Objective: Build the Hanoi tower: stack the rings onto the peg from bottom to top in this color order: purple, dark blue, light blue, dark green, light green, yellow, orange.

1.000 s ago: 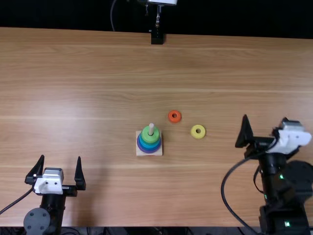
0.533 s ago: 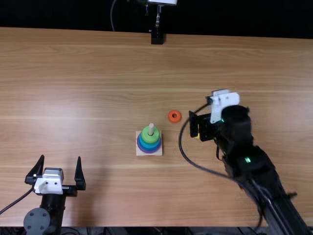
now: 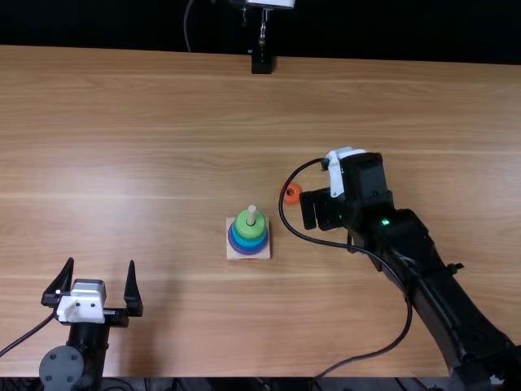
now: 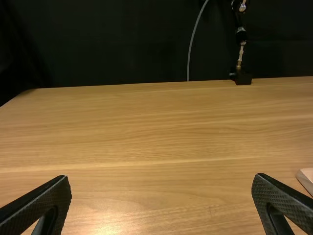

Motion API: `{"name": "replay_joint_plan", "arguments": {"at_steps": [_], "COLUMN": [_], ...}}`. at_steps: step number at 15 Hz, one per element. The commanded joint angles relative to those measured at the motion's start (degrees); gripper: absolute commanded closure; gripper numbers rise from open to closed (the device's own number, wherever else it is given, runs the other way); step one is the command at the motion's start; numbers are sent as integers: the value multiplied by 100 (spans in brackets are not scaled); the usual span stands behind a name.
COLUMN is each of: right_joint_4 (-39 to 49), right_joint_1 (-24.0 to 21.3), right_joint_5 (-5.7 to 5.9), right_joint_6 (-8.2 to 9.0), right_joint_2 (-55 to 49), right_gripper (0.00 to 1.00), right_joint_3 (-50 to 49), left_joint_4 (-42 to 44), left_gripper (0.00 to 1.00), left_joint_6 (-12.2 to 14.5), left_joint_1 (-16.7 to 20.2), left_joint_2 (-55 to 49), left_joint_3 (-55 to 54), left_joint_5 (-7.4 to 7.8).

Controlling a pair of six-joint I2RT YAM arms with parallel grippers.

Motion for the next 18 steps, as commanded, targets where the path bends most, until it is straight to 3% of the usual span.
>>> {"name": "replay_joint_plan", "arguments": {"at_steps": [1, 13, 18], "right_joint_4": [5, -90, -586], "right_joint_1": [-32, -243, -243], "right_joint_5": [-126, -115, -115], "right_joint_6": [1, 43, 11], "right_joint_2": [465, 1397, 1573], "right_gripper": [0, 0, 0], "right_joint_3": [131, 430, 562], "left_joint_4": [-92, -92, -92], "left_gripper": [0, 0, 0], "left_joint_6": [74, 74, 74], "left_joint_1": [66, 66, 66], "left_joint_2": [-62, -62, -62], "left_joint_3": [-141, -141, -141], "left_joint_5": [-57, -57, -57]}}
